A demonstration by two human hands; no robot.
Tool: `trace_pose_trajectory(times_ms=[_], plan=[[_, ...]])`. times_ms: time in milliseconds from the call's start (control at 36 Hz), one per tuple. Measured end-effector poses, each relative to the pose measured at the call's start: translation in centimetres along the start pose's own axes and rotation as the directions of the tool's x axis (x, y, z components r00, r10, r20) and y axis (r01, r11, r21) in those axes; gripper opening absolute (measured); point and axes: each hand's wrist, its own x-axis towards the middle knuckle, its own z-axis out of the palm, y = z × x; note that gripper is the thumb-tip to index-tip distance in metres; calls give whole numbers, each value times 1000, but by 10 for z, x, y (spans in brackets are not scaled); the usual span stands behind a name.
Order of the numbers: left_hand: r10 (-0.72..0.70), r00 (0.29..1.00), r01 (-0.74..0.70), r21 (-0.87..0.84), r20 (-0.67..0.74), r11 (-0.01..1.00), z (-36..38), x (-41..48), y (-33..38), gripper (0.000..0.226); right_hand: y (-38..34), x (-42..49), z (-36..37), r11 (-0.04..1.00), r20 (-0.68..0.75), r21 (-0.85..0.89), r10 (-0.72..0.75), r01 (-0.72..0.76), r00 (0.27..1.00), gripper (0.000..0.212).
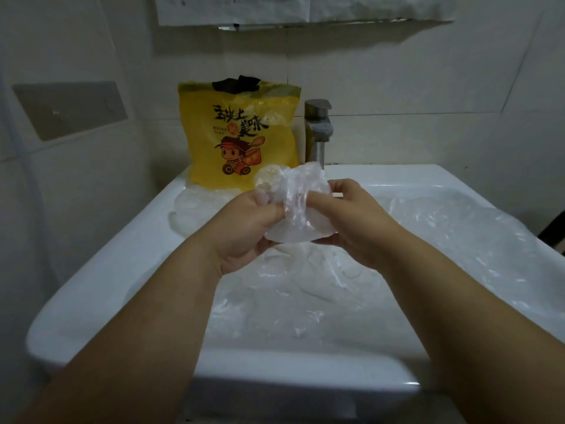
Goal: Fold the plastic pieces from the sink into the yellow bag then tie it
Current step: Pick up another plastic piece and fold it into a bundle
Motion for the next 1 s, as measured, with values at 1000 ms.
trace_pose_trajectory(times_ms=[1000], plan=[[76,964,-91,-49,-253,995,-9,4,4,23,-1,6,-12,918,129,390,25,-74,991,23]])
